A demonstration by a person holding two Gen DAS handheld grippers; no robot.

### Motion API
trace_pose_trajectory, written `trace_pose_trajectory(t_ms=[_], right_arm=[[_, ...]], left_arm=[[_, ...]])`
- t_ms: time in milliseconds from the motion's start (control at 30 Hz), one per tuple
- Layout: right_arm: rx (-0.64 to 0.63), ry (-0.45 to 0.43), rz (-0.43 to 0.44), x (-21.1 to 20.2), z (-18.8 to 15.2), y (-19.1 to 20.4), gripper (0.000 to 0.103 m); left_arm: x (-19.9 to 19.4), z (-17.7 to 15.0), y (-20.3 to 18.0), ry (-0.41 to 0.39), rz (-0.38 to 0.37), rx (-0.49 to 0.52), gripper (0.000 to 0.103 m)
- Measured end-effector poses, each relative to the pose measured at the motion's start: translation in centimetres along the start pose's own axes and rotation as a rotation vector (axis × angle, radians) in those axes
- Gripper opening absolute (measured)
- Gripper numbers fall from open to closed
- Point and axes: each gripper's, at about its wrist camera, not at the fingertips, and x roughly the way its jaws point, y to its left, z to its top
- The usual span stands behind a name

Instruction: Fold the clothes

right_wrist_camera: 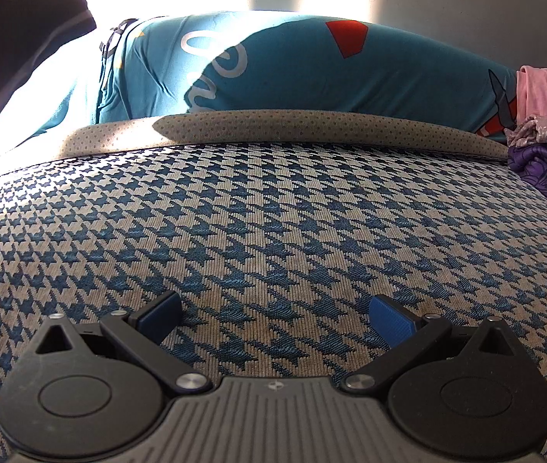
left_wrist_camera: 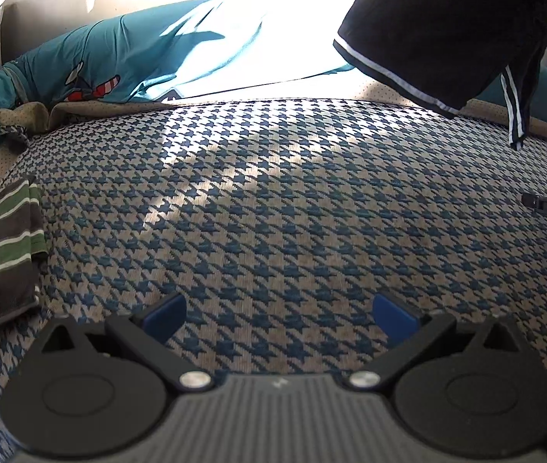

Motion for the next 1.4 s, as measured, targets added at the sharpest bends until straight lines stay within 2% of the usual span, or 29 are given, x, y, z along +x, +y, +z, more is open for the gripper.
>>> trace_pose_trajectory(t_ms=[1000, 1400], right_arm=[[0.0, 0.0, 0.0, 0.0, 0.0, 0.1, 0.103], [0.0, 0.0, 0.0, 0.0, 0.0, 0.2, 0.103]], left_arm=[[0.3, -0.3, -1.3, 0.038, -0.008, 0.03, 0.103], [0.7, 0.5, -0.4, 0.042, 0.006, -0.015, 0.103]])
